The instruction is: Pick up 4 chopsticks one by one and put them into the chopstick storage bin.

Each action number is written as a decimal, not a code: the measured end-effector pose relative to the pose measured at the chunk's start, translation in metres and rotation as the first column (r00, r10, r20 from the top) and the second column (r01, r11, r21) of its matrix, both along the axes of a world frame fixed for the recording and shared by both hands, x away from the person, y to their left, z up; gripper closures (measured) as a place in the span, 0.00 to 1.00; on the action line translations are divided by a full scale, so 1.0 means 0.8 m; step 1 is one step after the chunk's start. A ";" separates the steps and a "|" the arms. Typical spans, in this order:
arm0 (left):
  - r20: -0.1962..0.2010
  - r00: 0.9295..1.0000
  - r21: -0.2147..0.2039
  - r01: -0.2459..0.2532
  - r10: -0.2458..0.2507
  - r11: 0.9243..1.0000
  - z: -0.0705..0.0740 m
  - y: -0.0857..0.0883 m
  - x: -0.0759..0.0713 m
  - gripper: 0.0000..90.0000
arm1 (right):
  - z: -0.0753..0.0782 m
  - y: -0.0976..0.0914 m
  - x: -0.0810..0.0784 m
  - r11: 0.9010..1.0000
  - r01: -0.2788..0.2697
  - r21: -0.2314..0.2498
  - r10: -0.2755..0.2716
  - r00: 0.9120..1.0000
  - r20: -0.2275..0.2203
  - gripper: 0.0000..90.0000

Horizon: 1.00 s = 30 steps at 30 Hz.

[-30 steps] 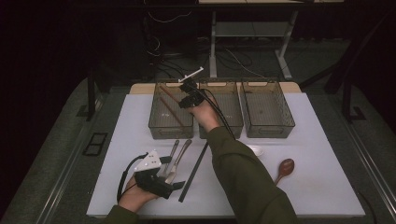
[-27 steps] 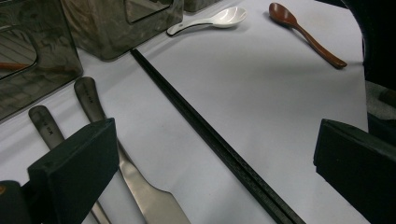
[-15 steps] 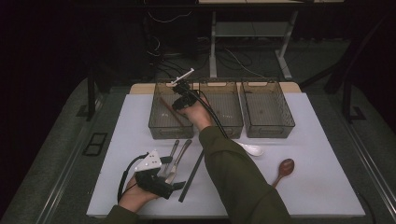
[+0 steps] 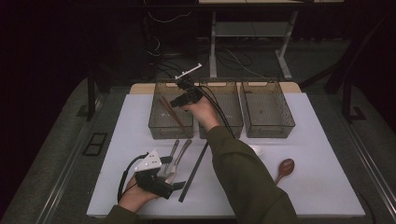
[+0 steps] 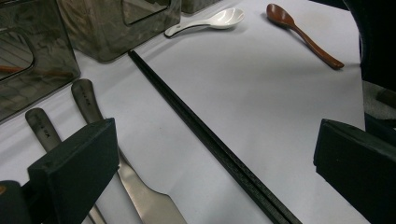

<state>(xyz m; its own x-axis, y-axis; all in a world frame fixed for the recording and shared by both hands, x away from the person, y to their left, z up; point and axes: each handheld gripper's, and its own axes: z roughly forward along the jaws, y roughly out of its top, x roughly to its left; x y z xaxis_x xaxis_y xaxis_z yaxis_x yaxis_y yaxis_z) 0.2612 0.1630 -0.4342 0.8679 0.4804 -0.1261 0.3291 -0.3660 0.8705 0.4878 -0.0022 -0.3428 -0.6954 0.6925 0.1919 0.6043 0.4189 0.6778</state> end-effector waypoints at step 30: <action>-0.001 1.000 0.022 0.000 0.000 1.000 -0.001 -0.002 0.000 0.00 | -0.021 -0.028 -0.081 0.962 -0.269 -0.044 0.268 0.963 -0.017 0.99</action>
<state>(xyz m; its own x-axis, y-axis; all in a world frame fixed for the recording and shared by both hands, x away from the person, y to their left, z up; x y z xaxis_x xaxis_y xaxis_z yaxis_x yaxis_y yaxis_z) 0.2609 0.1615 -0.4351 0.8678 0.4829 -0.1168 0.3301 -0.3847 0.8620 0.4227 -0.0247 -0.3597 -0.8550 0.4890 0.1728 0.4725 0.5972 0.6481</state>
